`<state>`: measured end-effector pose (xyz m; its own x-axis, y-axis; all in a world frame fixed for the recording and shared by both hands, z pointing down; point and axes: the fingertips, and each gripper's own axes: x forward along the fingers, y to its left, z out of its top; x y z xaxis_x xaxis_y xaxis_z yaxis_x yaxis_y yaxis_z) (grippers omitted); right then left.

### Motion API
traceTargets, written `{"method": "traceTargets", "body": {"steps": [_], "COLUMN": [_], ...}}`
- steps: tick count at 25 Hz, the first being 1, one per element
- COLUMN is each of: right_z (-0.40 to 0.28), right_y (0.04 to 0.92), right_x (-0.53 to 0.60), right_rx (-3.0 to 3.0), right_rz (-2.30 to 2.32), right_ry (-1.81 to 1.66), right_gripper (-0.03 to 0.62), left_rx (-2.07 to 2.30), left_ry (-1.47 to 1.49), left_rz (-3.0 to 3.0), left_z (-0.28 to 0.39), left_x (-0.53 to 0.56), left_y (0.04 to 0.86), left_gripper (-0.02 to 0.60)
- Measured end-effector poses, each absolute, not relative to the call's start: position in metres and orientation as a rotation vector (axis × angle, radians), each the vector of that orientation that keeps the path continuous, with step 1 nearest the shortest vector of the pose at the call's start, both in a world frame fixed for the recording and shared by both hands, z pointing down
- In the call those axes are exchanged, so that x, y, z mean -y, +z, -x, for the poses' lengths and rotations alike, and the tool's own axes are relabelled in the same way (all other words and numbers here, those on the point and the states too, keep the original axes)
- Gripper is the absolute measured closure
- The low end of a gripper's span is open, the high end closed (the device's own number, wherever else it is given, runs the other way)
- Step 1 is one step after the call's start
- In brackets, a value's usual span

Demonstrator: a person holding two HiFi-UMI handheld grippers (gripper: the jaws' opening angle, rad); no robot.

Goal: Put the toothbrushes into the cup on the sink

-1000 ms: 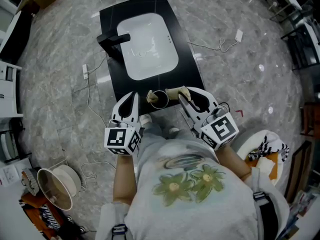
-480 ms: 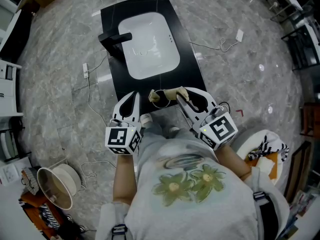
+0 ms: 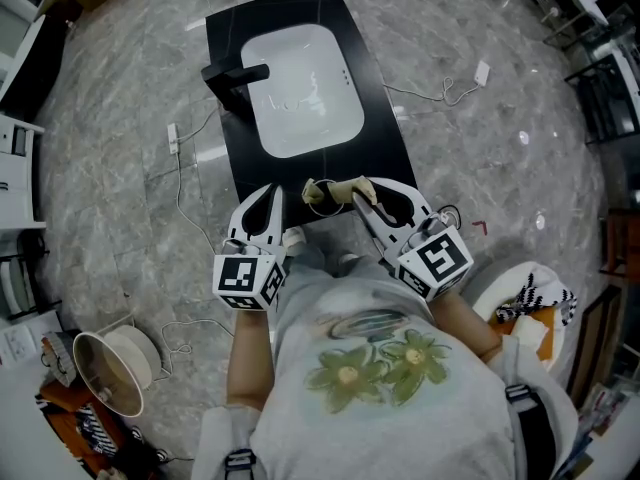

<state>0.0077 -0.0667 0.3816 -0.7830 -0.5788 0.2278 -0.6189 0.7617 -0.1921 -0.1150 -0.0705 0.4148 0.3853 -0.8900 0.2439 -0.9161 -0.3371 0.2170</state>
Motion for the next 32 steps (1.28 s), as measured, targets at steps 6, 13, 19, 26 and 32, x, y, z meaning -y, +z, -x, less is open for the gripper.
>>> {"method": "traceTargets", "body": {"steps": [6, 13, 19, 26, 32], "right_z": [-0.004, -0.002, 0.002, 0.003, 0.004], "right_y": [0.386, 0.39, 0.395, 0.401, 0.405], "right_x": [0.065, 0.064, 0.065, 0.066, 0.067], "right_rx": [2.784, 2.768, 2.762, 2.746, 2.741], "right_rz": [-0.948, -0.945, -0.942, -0.939, -0.937], "right_ry": [0.387, 0.385, 0.393, 0.403, 0.406], "right_gripper": [0.503, 0.503, 0.503, 0.503, 0.503], "left_rx": [1.585, 1.589, 1.588, 1.581, 1.575], "left_ry": [0.114, 0.109, 0.12, 0.128, 0.133], "left_rz": [-2.333, -2.329, -2.33, -2.327, -2.325], "left_z": [0.119, 0.123, 0.124, 0.123, 0.123], "left_x": [0.068, 0.067, 0.065, 0.065, 0.065], "left_y": [0.413, 0.412, 0.414, 0.418, 0.419], "left_gripper": [0.563, 0.563, 0.563, 0.563, 0.563]}}
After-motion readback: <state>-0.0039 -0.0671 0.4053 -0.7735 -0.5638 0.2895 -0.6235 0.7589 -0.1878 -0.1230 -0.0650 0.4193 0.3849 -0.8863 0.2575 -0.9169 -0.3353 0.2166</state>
